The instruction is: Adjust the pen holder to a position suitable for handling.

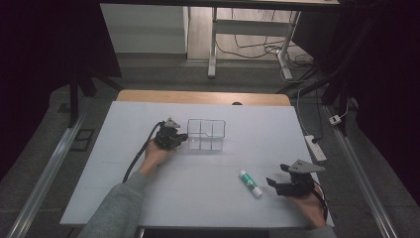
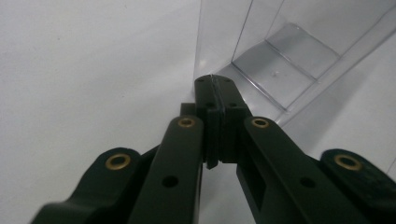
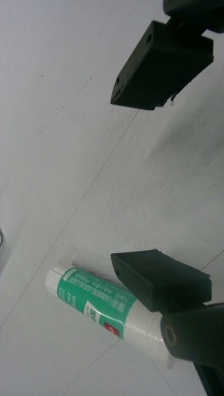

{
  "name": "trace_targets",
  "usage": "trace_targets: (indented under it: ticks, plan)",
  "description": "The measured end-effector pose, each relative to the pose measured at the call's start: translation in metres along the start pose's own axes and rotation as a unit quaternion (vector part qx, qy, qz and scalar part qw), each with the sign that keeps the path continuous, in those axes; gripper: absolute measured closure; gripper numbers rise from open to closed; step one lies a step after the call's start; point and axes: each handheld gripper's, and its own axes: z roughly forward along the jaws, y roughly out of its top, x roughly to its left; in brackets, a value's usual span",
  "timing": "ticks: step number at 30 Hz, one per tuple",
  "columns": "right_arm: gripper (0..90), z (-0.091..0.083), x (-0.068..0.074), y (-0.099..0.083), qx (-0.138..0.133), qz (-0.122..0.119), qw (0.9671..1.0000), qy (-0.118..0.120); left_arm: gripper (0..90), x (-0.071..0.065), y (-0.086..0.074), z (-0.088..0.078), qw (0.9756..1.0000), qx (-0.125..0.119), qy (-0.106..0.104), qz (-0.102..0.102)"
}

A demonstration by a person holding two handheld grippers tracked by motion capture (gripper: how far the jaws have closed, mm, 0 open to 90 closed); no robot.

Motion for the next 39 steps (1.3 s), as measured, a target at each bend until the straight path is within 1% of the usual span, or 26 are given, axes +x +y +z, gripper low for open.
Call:
trace_targets:
  ticks: [12, 16, 21, 25, 27, 30, 33, 36, 38, 39]
  plan:
    - [19.6, 0.0, 0.0, 0.0, 0.0, 0.0, 1.0, 0.003, 88.6, 0.001, 0.0, 0.0, 1.0, 0.0, -0.003, 0.0]
    - [19.6, -0.001, 0.0, 0.0, -0.004, 0.001, 1.0, 0.001, 88.2, 0.001, -0.001, -0.003, 1.0, 0.0, -0.002, 0.006]
    - [19.5, -0.001, 0.0, 0.0, -0.004, 0.001, 1.0, 0.001, 88.2, 0.001, -0.003, -0.012, 1.0, -0.002, -0.001, 0.007]
    - [19.6, -0.001, 0.0, 0.0, -0.004, 0.0, 1.0, 0.001, 87.1, -0.002, -0.008, -0.024, 0.9998, -0.003, 0.004, 0.021]
    - [19.6, -0.001, 0.0, 0.0, -0.005, 0.0, 1.0, 0.001, 84.5, -0.003, -0.01, -0.03, 0.9997, -0.004, 0.003, 0.026]
    - [19.6, -0.001, 0.0, 0.0, -0.005, 0.0, 1.0, 0.001, 77.1, -0.004, -0.014, -0.042, 0.9995, -0.011, -0.002, 0.029]
    - [19.6, -0.001, 0.0, 0.0, -0.005, 0.0, 1.0, 0.001, 70.0, -0.004, -0.017, -0.053, 0.9995, -0.016, -0.006, 0.026]
    - [19.7, -0.001, 0.0, 0.0, -0.005, 0.0, 1.0, 0.002, 64.1, -0.006, -0.022, -0.064, 0.9993, -0.019, -0.005, 0.031]
    - [19.6, -0.001, 0.0, 0.0, -0.005, 0.0, 1.0, 0.002, 59.2, -0.009, -0.026, -0.07, 0.9992, -0.018, -0.002, 0.035]
    - [19.7, -0.001, 0.0, 0.0, -0.006, 0.0, 1.0, 0.002, 57.0, -0.01, -0.028, -0.074, 0.9993, -0.018, -0.002, 0.034]
